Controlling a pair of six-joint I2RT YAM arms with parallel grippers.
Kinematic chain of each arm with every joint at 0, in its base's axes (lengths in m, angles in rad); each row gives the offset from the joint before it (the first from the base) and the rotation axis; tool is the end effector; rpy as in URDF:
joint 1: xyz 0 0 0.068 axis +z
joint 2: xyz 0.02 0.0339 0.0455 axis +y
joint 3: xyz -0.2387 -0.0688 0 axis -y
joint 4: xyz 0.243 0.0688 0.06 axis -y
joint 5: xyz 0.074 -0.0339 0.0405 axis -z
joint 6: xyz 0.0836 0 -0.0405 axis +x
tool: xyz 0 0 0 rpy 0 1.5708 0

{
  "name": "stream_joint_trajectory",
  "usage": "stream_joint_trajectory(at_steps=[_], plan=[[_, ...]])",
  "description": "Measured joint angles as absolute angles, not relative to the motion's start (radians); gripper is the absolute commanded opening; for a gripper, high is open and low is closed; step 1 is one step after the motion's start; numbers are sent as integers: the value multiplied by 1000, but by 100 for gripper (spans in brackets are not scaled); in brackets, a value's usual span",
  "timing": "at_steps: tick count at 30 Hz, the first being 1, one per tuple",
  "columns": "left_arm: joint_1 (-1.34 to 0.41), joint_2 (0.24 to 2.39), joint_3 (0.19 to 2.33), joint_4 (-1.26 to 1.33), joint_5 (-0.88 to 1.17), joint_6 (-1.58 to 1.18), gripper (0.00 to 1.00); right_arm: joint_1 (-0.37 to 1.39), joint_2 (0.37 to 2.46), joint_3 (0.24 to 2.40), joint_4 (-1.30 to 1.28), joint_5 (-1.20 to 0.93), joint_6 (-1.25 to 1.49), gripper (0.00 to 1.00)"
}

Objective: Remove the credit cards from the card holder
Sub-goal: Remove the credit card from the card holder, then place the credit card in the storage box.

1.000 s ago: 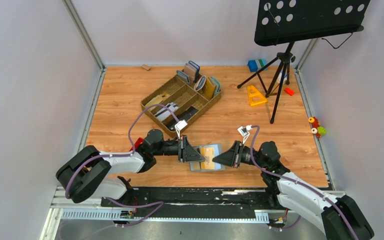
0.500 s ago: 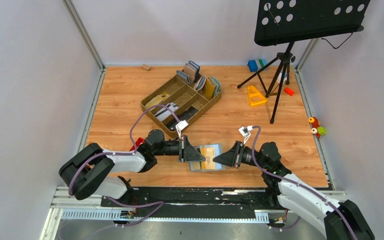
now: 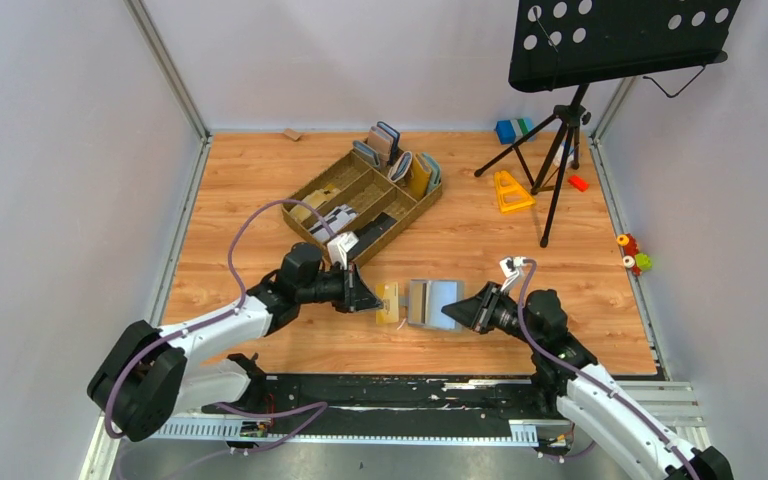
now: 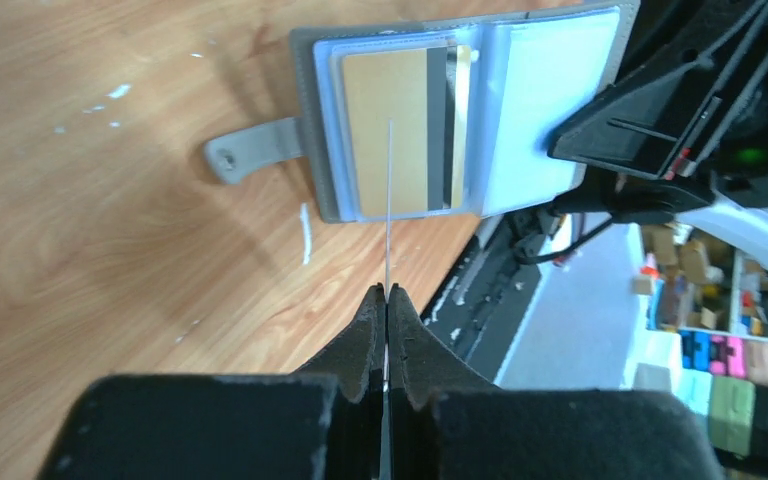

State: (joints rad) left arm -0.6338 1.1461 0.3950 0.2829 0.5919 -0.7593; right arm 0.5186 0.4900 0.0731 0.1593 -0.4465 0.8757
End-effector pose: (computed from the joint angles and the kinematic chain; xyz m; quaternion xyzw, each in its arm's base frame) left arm 0.1885 -0.1964 0.1443 0.1014 0.8228 -0.5120 0.2249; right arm 0.1561 0.1307 0.1442 0.0042 0.7841 0.5166 0.3438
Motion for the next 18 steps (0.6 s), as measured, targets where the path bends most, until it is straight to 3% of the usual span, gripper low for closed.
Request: stream_joint_trajectory(at_steps=[14,18], plan=[[-633,1179,639,-169,420,-573,0,487,565,78,60,-395,792,0],[-633,1214,838,-400,259,-488,0,487,585,120,11,-386,760,0]])
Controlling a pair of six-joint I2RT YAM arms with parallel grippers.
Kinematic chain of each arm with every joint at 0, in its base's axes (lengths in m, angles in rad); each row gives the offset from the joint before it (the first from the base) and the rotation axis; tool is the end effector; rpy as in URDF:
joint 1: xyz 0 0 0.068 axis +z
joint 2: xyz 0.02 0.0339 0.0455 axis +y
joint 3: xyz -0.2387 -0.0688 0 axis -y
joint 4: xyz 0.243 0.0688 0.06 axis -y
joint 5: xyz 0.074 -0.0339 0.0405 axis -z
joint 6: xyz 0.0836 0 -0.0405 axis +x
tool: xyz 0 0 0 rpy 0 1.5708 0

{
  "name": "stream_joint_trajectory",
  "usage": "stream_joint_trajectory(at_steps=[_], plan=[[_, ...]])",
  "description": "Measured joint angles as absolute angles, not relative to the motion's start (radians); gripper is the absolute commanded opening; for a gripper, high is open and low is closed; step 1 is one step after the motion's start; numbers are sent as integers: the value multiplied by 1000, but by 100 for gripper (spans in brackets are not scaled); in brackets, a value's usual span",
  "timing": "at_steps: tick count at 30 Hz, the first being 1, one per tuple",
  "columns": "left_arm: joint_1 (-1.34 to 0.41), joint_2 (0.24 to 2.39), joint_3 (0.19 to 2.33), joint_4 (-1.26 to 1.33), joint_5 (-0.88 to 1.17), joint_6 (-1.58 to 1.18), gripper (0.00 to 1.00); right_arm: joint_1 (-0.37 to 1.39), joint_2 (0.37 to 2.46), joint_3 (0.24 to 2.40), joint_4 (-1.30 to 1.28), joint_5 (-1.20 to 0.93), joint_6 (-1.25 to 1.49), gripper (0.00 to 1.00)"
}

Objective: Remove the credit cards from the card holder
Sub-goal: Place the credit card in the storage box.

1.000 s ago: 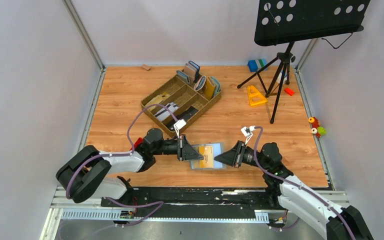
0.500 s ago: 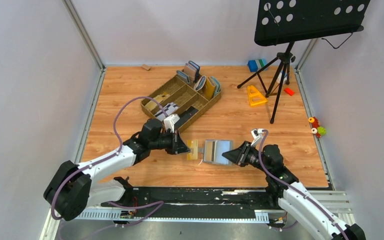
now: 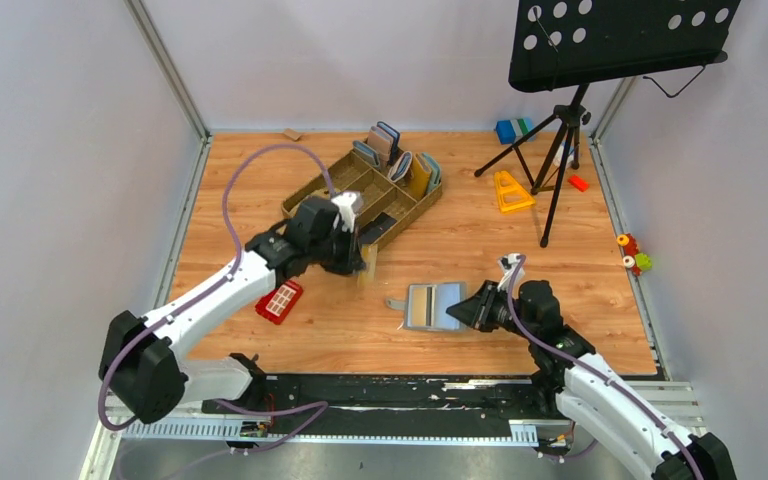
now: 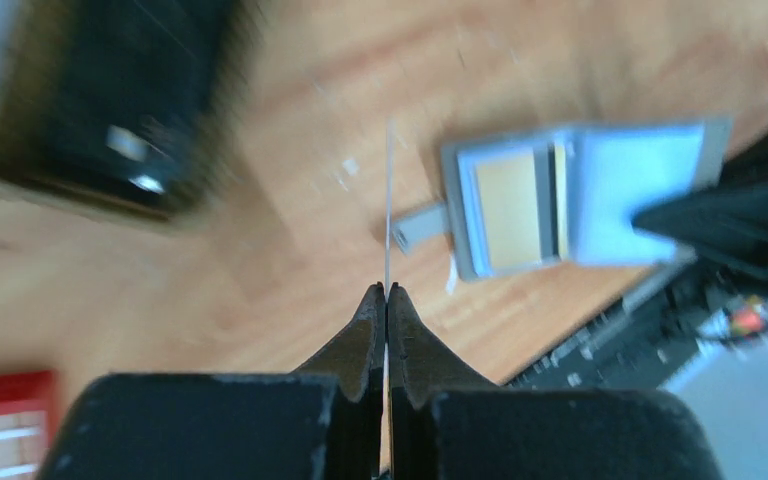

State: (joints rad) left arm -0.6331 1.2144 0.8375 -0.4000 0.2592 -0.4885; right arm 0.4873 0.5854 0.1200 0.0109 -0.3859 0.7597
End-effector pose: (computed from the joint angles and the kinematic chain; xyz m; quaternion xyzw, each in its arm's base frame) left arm 0.2253 -0.1919 0.1950 0.1159 0.9085 -0.3048 0.2612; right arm 0.1631 0.1220 0.1235 0.0124 0.8386 0.4355 0.3270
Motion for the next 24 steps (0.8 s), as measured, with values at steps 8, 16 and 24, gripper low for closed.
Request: stream_joint_trajectory(at_steps=[8,16,24], plan=[[-633,1469,1389,-717,-265,-233,0,487,636,232,-92,-382,690,0],[-619,1739,1567,-768,-619,103,0,487,699,278,-126,-374,639,0],[-575,1998,1702,-705,-753,355,0,487,827,300,-110,-371,607,0]])
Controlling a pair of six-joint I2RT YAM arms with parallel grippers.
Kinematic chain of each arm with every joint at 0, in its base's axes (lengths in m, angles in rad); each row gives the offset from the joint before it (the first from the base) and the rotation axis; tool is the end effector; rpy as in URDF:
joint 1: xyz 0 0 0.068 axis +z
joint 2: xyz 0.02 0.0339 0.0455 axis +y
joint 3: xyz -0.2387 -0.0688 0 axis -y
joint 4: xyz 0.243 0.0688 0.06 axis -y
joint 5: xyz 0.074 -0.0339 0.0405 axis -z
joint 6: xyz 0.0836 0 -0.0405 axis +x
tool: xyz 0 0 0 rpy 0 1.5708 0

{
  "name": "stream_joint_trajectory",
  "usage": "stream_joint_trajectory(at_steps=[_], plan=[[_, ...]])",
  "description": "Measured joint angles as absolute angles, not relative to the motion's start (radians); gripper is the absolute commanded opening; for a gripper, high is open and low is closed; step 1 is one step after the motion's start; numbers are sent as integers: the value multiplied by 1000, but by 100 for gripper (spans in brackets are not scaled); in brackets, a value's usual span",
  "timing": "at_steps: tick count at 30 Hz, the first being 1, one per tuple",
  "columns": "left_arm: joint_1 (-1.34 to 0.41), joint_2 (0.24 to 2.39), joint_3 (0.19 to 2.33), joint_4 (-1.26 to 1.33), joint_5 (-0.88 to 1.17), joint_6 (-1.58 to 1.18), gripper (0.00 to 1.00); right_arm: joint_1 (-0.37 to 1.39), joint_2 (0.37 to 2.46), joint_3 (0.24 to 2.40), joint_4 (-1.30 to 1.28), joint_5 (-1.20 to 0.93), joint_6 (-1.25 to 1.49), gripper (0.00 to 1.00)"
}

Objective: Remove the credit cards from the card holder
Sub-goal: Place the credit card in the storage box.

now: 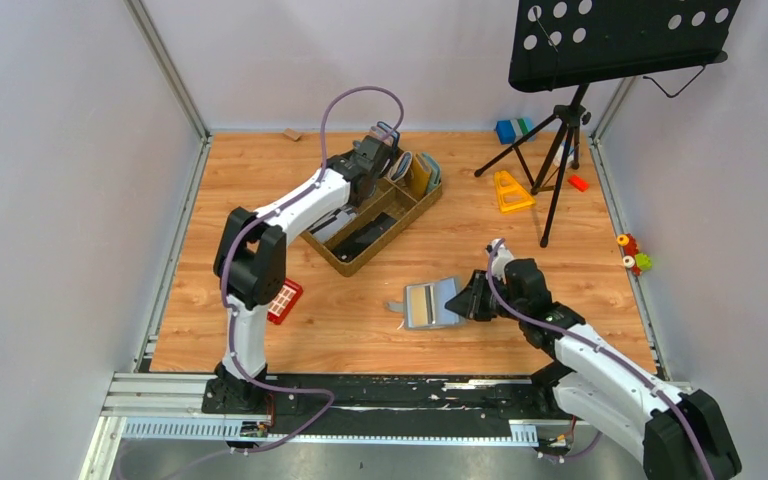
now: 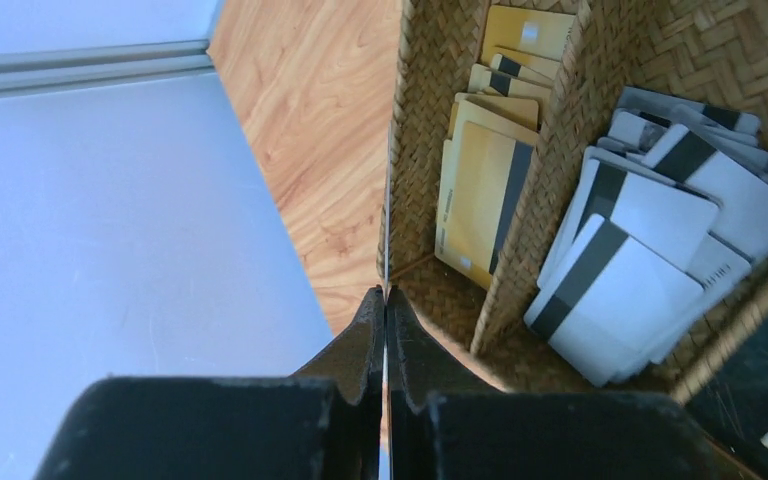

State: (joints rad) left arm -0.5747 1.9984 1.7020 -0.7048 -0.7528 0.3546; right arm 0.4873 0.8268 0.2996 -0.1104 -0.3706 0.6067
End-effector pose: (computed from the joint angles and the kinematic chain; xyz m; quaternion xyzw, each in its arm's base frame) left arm 0.4018 -0.1921 0.2034 0.3076 0.8442 0.3219 0.2985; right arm 0.1808 0.1301 0.1283 -0.0304 0.8812 0.3705 0.2920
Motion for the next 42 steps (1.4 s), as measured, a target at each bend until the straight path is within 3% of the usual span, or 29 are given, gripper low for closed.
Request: stream_joint_trajectory(at_steps=[18,42], plan=[[-449,2197,1824,-722,-663,460,0,487,1067,393,3,-368,569,0],[-519,2111,1745,-729,-680,362,0,474,1150,424,43,-412,569,0]])
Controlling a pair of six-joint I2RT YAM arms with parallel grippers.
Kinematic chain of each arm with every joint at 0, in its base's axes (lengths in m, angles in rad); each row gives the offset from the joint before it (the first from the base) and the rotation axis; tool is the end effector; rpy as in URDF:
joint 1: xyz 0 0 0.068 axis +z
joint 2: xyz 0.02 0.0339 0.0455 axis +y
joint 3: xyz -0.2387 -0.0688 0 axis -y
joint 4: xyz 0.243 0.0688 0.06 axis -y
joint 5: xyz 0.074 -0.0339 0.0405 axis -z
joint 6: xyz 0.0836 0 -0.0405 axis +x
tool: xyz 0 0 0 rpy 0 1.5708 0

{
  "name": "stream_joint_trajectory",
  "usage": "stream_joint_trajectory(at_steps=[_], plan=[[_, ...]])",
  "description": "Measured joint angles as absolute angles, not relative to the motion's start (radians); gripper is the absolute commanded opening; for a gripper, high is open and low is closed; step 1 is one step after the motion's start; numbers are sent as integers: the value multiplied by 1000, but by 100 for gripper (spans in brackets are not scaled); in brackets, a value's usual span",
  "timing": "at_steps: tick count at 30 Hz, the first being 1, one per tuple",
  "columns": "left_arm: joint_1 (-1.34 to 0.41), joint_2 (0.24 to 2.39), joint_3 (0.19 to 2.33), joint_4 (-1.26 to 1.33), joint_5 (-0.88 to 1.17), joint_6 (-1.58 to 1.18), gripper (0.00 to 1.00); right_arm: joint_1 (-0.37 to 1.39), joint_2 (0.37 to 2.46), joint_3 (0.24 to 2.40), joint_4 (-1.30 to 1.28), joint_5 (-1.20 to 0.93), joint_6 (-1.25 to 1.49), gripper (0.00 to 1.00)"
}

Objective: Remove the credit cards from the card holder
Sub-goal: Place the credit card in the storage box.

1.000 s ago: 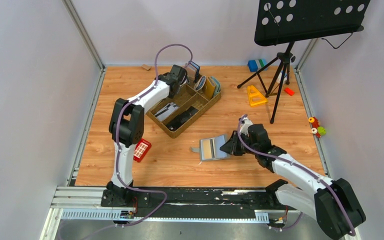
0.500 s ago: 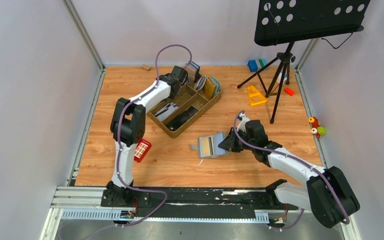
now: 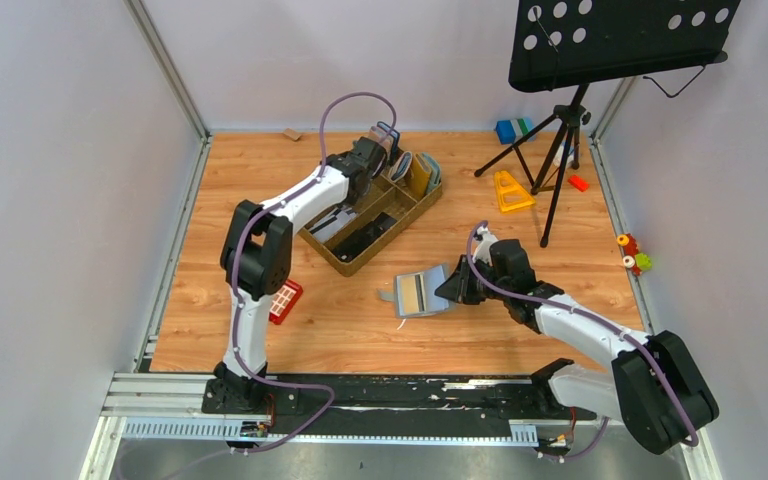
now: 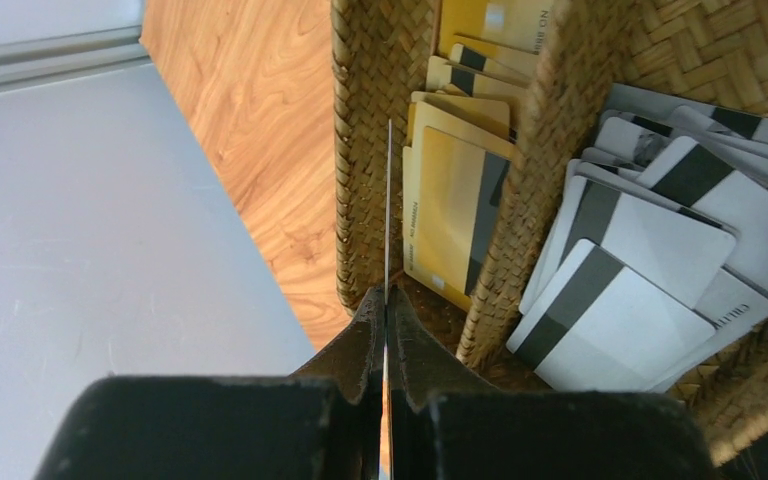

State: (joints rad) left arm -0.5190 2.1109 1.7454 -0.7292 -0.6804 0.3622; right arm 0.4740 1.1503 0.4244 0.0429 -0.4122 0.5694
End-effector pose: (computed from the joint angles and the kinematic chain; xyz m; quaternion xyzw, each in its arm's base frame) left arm 0.4210 -0.1799 0.1639 0.3195 0.8622 0.3059 0.2470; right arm 0.2169 0.1489 0.1199 -0.0456 0.8872 0.3697 0.2724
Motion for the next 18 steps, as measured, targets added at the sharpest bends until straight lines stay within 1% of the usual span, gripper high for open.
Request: stream_joint_trajectory(at_steps=[4,5,6,7,8,10,13,18], plan=[[-500,2112,1745,-720,-685,365,1,473,1143,426,40,-412,569,0],[-494,2113,1745,-717,-685,366,4,472,1137,426,36,-411,569,0],[-488,2114,1745,-713,-683,368,10,472,1127,426,33,-411,569,0],[-483,2114,1745,-712,-682,369,19,472,1117,426,29,-410,569,0],[-478,2115,1745,-714,-682,370,25,472,1107,426,25,-410,569,0],[-471,2117,1745,-717,-674,371,31,472,1084,426,17,-408,569,0],[-464,2117,1748,-736,-648,365,39,472,1059,426,12,-402,569,0],[-463,2117,1760,-773,-620,342,44,472,1042,422,10,-402,570,0]])
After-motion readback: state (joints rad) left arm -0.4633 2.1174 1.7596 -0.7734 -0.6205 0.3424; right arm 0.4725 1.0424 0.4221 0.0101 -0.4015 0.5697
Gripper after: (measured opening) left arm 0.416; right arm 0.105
